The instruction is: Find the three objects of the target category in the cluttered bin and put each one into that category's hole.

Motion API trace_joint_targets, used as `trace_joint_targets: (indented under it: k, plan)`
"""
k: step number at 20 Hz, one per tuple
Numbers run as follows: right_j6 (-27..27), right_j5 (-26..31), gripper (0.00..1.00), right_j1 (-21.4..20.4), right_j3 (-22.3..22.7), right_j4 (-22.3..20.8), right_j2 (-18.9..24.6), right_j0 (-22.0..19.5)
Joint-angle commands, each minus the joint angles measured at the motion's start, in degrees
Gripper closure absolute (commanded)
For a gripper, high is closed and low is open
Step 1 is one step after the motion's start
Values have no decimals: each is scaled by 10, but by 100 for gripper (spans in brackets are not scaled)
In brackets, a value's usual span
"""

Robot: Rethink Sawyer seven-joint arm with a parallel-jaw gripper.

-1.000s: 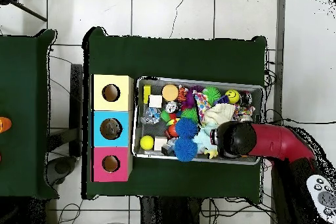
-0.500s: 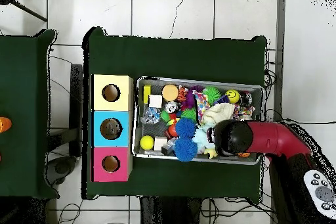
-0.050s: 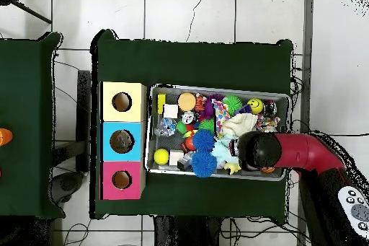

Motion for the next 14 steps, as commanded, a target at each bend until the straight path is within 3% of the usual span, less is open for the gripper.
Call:
trace_joint_targets:
  k: [1, 8, 14]
  plan:
    - [-150, 27, 0, 24, -18, -45, 52, -1]
    - [-160, 49, 0, 8, -6, -45, 56, -3]
    - [-170, 104, 0, -82, 46, -7, 59, -2]
